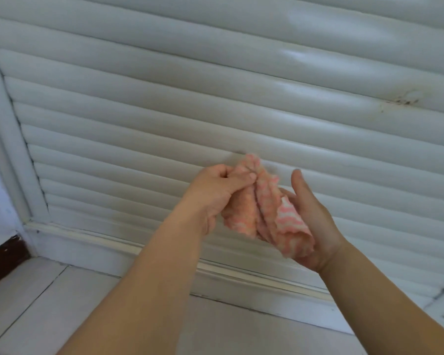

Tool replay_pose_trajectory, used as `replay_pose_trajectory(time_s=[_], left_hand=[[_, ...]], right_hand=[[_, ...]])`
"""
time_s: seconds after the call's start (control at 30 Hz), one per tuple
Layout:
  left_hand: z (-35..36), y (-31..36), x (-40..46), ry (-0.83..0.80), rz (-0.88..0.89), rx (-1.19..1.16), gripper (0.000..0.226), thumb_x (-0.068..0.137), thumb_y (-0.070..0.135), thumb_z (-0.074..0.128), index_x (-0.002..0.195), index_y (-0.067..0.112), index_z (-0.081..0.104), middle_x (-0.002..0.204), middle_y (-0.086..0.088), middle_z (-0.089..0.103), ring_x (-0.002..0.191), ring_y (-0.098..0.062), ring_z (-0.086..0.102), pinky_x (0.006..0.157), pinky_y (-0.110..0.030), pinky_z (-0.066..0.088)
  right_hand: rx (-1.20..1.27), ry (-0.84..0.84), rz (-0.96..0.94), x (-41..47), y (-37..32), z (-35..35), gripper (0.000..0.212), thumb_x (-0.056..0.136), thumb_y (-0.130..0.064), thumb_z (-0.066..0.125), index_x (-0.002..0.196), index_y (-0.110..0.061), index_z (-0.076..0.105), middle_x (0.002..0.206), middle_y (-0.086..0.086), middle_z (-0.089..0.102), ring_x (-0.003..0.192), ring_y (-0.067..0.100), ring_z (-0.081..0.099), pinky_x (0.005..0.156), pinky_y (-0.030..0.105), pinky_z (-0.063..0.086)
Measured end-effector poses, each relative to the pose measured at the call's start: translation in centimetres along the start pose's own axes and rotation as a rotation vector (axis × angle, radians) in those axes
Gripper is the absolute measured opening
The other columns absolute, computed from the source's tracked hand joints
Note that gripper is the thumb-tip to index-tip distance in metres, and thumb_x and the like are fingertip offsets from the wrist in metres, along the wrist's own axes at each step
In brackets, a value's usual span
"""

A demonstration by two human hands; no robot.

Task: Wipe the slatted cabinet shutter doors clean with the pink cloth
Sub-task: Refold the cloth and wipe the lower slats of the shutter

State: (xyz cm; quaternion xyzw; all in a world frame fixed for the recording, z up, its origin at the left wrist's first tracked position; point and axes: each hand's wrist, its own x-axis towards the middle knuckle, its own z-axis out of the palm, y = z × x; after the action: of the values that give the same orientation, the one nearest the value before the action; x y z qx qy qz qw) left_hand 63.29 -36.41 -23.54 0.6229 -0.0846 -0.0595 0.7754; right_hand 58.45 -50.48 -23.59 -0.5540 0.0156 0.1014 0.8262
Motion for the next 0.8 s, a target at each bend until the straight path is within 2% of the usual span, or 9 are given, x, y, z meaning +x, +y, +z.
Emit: replay_pose_trajectory(time_s=[0.07, 0.13, 0.2, 0.3, 0.43, 0.53, 0.67, 0.73, 0.8], left_hand=[[0.5, 0.5, -0.3, 0.001, 0.024, 0.011, 0.016, 0.081, 0.009, 0.067, 0.072, 0.015, 0.055, 0.063, 0.001, 0.059, 0.046, -0.004, 0.052, 0.042, -0.011, 0.039], [0.8, 0.9, -0.6, -0.026, 0.029, 0.026, 0.015, 0.081, 0.005, 0.066, 0.074, 0.014, 0.056, 0.065, -0.001, 0.06, 0.051, -0.007, 0.055, 0.049, -0.016, 0.045], [0.7, 1.1, -0.9, -0.063, 0.019, 0.076, 0.012, 0.081, 0.004, 0.065, 0.078, 0.013, 0.058, 0.071, -0.004, 0.061, 0.061, -0.014, 0.057, 0.06, -0.024, 0.048], [0.1, 1.2, -1.3, -0.102, -0.023, 0.075, 0.01, 0.081, 0.001, 0.064, 0.084, 0.01, 0.062, 0.081, -0.009, 0.064, 0.069, -0.02, 0.06, 0.068, -0.029, 0.051], [-0.6, 1.0, -1.5, -0.128, -0.096, 0.031, 0.013, 0.078, 0.003, 0.065, 0.091, 0.006, 0.064, 0.08, -0.007, 0.068, 0.065, -0.015, 0.064, 0.062, -0.024, 0.054], [-0.4, 1.2, -1.5, -0.128, -0.123, -0.032, 0.006, 0.079, 0.006, 0.065, 0.086, 0.006, 0.064, 0.073, -0.006, 0.069, 0.062, -0.014, 0.065, 0.06, -0.024, 0.054], [-0.1, 1.4, -1.3, -0.1, -0.089, -0.041, 0.002, 0.081, 0.007, 0.065, 0.081, 0.008, 0.063, 0.07, -0.004, 0.068, 0.062, -0.013, 0.064, 0.06, -0.022, 0.054], [0.0, 1.1, -1.0, -0.069, -0.045, -0.012, 0.006, 0.081, 0.005, 0.065, 0.081, 0.01, 0.064, 0.066, 0.0, 0.068, 0.061, -0.012, 0.063, 0.059, -0.021, 0.052], [0.2, 0.9, -0.9, -0.031, -0.002, 0.047, 0.009, 0.081, 0.002, 0.065, 0.083, 0.011, 0.066, 0.064, 0.002, 0.067, 0.059, -0.01, 0.061, 0.056, -0.018, 0.051]], right_hand=[[-0.283, 0.035, -0.089, -0.7, -0.3, -0.6, 0.047, 0.078, -0.049, 0.056, 0.103, -0.011, 0.069, 0.098, 0.006, 0.072, 0.087, 0.019, 0.068, 0.072, 0.027, 0.054], [-0.475, 0.075, -0.164, -1.5, -0.7, -1.0, 0.02, 0.085, -0.026, 0.062, 0.093, -0.009, 0.067, 0.08, 0.005, 0.07, 0.066, 0.017, 0.064, 0.059, 0.025, 0.05], [-0.498, 0.098, -0.185, -2.2, -1.3, -1.3, 0.008, 0.09, -0.011, 0.059, 0.089, -0.006, 0.065, 0.067, 0.007, 0.066, 0.051, 0.016, 0.058, 0.048, 0.025, 0.045], [-0.493, 0.176, -0.208, -3.1, -2.6, -1.4, 0.01, 0.092, -0.008, 0.057, 0.091, -0.004, 0.065, 0.054, -0.001, 0.063, 0.041, 0.007, 0.055, 0.039, 0.017, 0.042], [-0.612, 0.306, -0.315, -2.9, -3.0, -1.8, 0.008, 0.089, -0.013, 0.063, 0.088, -0.01, 0.07, 0.059, -0.005, 0.067, 0.048, 0.005, 0.06, 0.041, 0.017, 0.042], [-0.738, 0.338, -0.372, -2.7, -2.6, -1.8, 0.011, 0.09, -0.015, 0.062, 0.084, -0.018, 0.07, 0.065, -0.005, 0.069, 0.057, 0.01, 0.065, 0.049, 0.023, 0.05], [-0.744, 0.389, -0.414, -2.7, -2.8, -1.8, 0.015, 0.091, -0.014, 0.062, 0.08, -0.021, 0.069, 0.059, -0.008, 0.067, 0.053, 0.007, 0.065, 0.047, 0.022, 0.051], [-0.817, 0.428, -0.462, -2.6, -2.7, -1.9, 0.017, 0.088, -0.016, 0.065, 0.077, -0.027, 0.07, 0.063, -0.009, 0.069, 0.06, 0.011, 0.068, 0.057, 0.028, 0.057], [-0.919, 0.491, -0.531, -2.7, -2.7, -2.0, 0.019, 0.086, -0.019, 0.067, 0.073, -0.033, 0.068, 0.068, -0.01, 0.069, 0.069, 0.011, 0.066, 0.065, 0.028, 0.055]])
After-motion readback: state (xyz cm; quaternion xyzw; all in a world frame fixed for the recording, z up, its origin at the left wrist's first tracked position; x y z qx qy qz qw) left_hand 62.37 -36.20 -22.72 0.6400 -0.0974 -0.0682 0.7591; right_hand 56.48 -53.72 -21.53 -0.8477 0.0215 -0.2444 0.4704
